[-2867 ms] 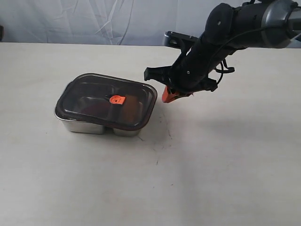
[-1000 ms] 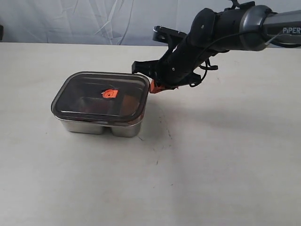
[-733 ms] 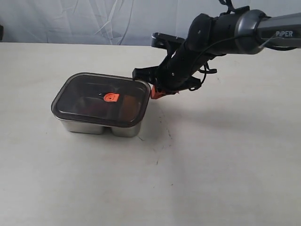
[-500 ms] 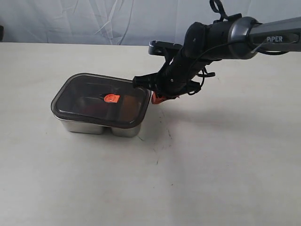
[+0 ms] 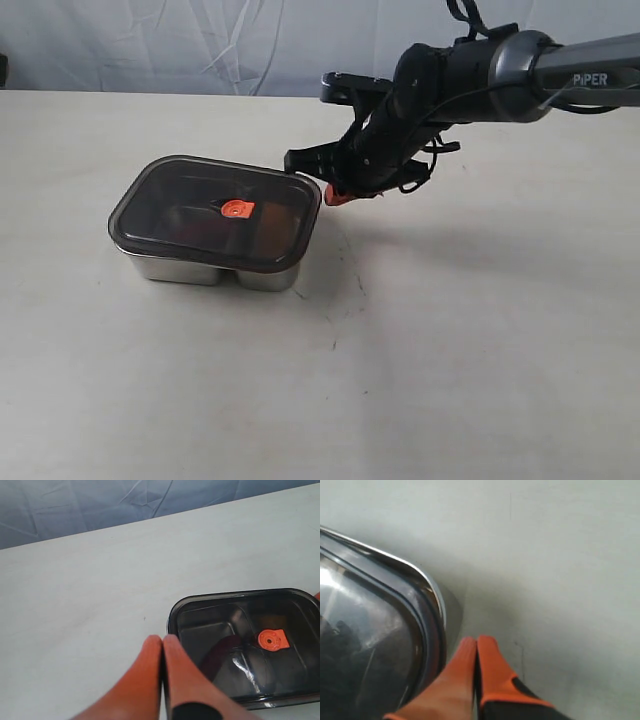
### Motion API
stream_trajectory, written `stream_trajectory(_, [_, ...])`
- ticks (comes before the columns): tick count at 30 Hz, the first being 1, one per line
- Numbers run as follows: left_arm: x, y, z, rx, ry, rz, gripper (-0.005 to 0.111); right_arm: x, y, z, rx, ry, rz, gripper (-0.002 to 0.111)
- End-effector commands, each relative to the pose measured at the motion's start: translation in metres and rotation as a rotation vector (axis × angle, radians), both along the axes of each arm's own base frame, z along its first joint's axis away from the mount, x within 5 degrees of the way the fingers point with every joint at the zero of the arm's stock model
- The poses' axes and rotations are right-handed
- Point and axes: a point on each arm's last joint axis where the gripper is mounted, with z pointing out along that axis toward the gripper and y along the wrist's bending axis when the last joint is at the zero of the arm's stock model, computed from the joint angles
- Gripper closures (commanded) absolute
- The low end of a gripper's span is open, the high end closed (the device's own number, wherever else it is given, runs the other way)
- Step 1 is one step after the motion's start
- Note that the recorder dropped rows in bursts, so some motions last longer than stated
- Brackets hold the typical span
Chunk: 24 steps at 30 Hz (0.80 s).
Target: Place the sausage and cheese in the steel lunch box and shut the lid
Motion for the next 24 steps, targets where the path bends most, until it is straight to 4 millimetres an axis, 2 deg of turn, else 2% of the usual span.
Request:
stream_trajectory(1, [0.000, 0.000, -0.002, 0.018, 0.010, -0.009, 0.106, 0.002, 0.001, 0.007, 0.015, -0.040, -0.003, 0.109])
stream_trajectory(4, [0.001, 0.001, -0.003, 0.014, 0.017, 0.009, 0.106, 0.005, -0.006, 0.017, 0.000, -0.065, -0.010, 0.109])
stream_trajectory(7, [0.009, 0.000, -0.014, -0.022, 0.067, 0.005, 0.106, 0.015, -0.030, 0.051, 0.021, -0.135, -0.113, 0.109])
stream_trajectory(10, [0.019, -0.001, -0.027, -0.066, 0.120, 0.009, 0.106, 0.013, -0.048, 0.070, -0.009, -0.116, -0.124, 0.109])
stream_trajectory(15, [0.031, -0.003, -0.044, -0.135, 0.192, 0.015, 0.106, 0.004, -0.051, 0.061, -0.078, -0.004, -0.079, 0.109])
stream_trajectory(19, [0.038, -0.011, -0.059, -0.208, 0.258, -0.066, 0.106, -0.002, -0.041, 0.047, -0.064, 0.051, -0.025, 0.109])
stream_trajectory(24, [0.050, -0.011, -0.078, -0.241, 0.309, -0.053, 0.106, -0.007, -0.024, 0.028, -0.057, 0.084, 0.008, 0.109])
